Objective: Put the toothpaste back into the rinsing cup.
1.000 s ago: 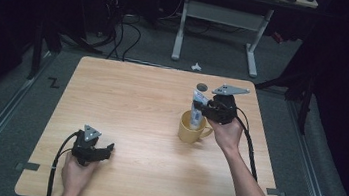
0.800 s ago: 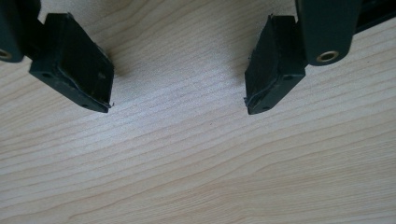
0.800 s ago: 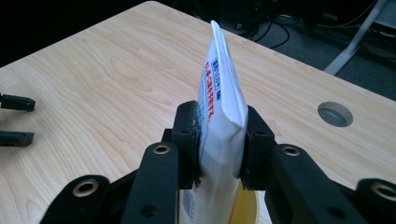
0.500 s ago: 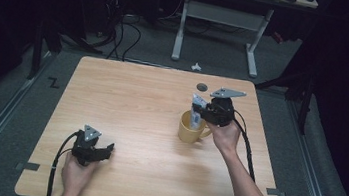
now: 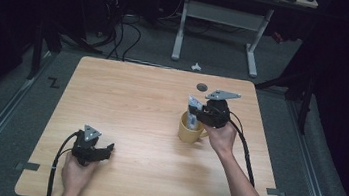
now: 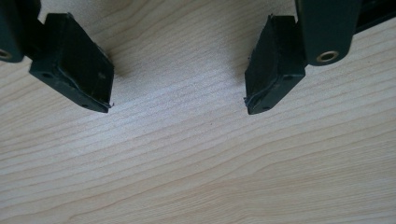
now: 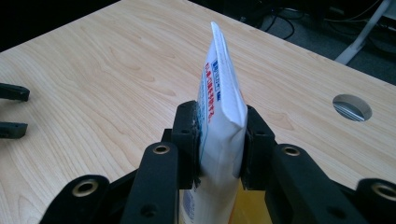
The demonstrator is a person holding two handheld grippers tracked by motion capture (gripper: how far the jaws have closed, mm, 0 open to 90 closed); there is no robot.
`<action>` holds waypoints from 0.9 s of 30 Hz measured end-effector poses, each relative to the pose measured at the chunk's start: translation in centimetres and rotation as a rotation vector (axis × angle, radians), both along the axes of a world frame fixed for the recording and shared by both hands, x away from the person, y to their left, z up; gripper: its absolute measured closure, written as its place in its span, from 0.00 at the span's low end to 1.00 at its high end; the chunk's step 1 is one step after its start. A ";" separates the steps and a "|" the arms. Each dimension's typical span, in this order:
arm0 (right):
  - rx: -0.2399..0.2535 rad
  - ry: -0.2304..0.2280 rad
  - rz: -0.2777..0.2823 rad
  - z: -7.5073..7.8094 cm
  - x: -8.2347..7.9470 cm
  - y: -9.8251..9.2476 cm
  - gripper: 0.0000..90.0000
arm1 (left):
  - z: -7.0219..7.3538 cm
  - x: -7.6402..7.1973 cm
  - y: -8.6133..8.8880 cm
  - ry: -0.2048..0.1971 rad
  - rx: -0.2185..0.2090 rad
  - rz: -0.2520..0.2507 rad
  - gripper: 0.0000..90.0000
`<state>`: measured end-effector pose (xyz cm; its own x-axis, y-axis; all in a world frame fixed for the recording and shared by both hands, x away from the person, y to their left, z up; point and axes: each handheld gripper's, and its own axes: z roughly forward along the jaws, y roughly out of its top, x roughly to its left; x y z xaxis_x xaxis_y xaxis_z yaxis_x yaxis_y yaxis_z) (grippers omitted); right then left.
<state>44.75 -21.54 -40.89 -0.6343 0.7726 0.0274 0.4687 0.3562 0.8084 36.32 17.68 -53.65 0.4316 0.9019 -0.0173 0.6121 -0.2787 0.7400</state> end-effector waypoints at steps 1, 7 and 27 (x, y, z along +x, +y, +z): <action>-0.002 0.001 0.000 0.0 0.0 0.0 0.80 | 0.0 0.0 0.0 0.000 0.000 0.000 0.27; -0.009 0.002 -0.001 -0.2 0.1 0.1 0.80 | 0.0 0.0 0.0 0.000 0.000 0.000 0.27; -0.032 0.009 0.002 -0.7 0.0 0.4 0.79 | 0.0 0.0 0.0 0.000 0.000 0.000 0.27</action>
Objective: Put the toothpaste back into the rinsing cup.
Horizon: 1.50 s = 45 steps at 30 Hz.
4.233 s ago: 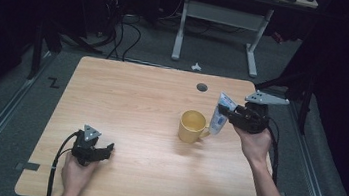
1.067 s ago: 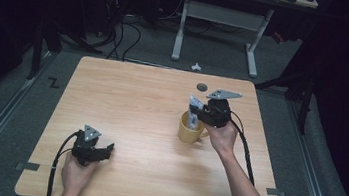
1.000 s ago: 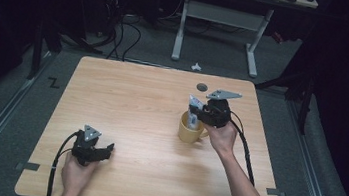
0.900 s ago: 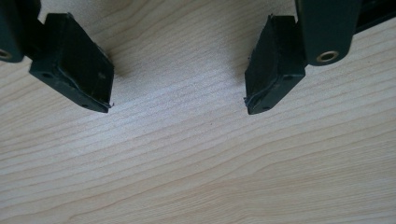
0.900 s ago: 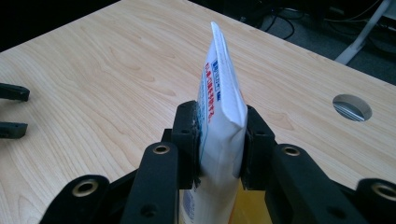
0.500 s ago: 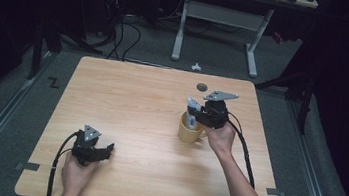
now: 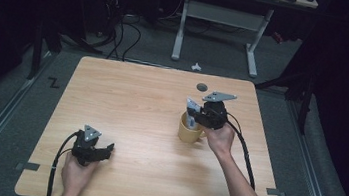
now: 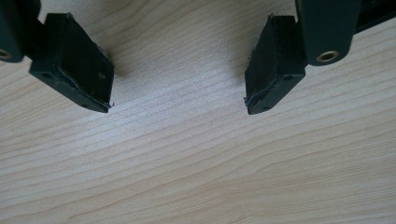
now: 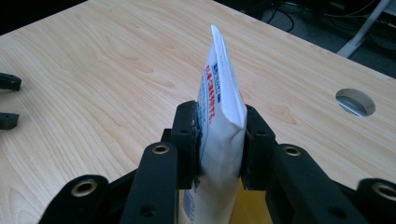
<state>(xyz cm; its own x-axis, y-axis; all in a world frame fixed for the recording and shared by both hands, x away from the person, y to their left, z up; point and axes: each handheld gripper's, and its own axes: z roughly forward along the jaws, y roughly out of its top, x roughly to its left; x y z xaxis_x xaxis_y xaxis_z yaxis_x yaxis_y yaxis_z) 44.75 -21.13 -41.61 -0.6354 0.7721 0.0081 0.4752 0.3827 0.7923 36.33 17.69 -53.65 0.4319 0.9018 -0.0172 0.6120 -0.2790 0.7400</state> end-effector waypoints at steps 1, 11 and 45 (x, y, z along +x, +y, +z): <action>0.000 0.002 -0.001 0.0 0.0 0.0 0.80 | 0.0 0.0 0.0 0.000 0.000 0.000 0.27; -0.007 0.008 -0.001 -0.2 0.0 0.1 0.79 | 0.0 0.0 0.0 0.000 0.000 -0.002 0.27; -0.006 0.017 -0.009 -1.1 -1.0 -1.5 0.79 | 0.0 0.0 0.0 -0.001 0.002 -0.002 0.27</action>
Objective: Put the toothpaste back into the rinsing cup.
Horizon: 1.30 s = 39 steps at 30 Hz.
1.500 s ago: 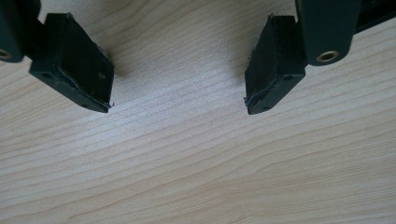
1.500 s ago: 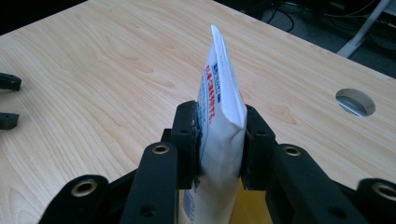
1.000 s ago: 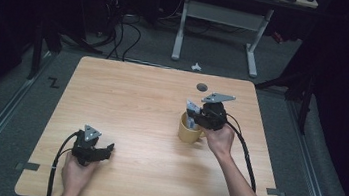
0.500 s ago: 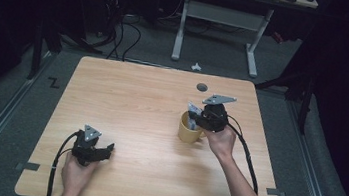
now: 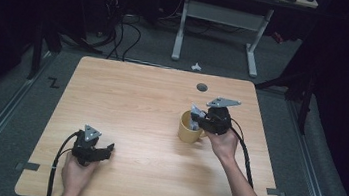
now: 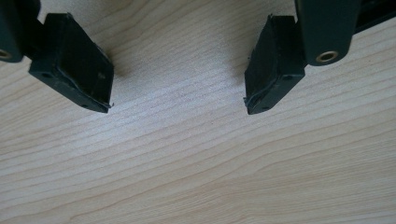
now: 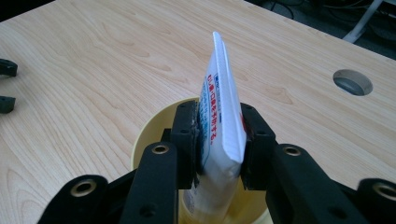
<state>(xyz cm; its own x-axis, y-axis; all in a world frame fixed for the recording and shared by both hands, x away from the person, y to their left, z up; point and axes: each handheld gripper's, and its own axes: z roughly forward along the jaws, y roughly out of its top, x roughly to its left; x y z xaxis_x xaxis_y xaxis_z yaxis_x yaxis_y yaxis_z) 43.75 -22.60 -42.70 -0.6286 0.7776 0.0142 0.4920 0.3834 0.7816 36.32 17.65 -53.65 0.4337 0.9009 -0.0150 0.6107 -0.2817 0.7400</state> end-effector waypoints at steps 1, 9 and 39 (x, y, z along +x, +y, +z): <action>0.001 -0.002 0.003 0.0 0.0 -0.1 0.79 | 0.0 0.0 0.0 0.000 0.000 0.000 0.27; 0.001 -0.008 0.004 -0.2 -0.4 -0.7 0.77 | 0.0 0.0 0.0 0.000 0.000 0.001 0.27; 0.056 -0.051 -0.022 1.5 -1.8 -2.0 0.52 | 0.0 0.0 0.0 0.000 0.000 0.001 0.27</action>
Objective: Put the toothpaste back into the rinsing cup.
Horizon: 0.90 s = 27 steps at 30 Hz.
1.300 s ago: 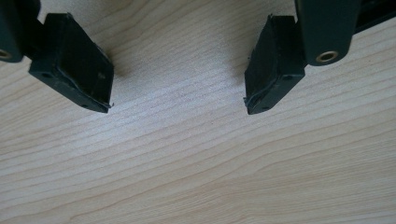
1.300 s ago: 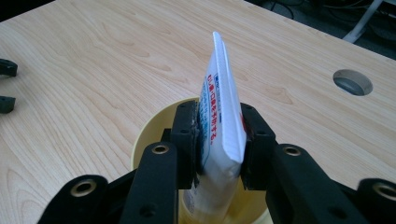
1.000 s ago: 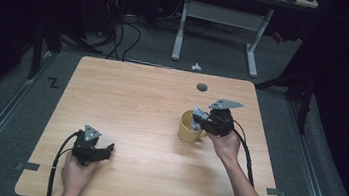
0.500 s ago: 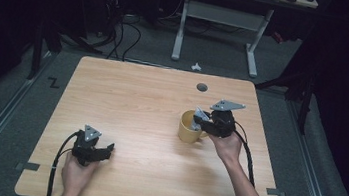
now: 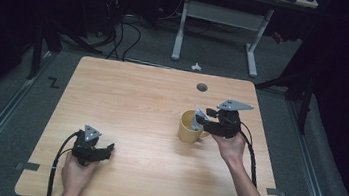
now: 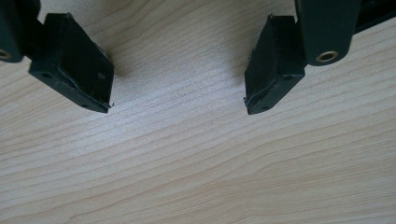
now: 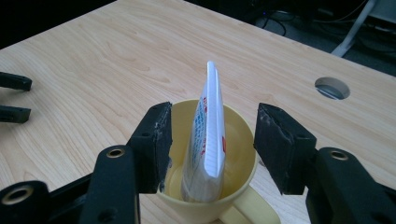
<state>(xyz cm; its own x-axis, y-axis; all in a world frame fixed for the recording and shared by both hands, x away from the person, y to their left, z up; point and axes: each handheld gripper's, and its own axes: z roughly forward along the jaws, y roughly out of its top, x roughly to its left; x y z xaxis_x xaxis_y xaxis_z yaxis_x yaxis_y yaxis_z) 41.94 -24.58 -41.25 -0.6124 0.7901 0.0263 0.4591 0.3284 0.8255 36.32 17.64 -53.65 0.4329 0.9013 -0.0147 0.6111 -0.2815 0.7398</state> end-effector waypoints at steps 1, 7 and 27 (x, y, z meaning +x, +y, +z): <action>-0.003 -0.005 -0.004 0.1 -0.1 -0.1 0.52 | 0.0 0.0 0.0 0.000 0.000 0.000 0.27; 0.009 -0.026 -0.020 0.8 -0.7 -0.8 0.53 | 0.0 0.0 0.0 0.000 0.000 0.000 0.27; 0.046 -0.064 -0.062 1.7 -2.6 -3.4 0.55 | 0.0 0.0 0.0 0.000 0.000 0.000 0.27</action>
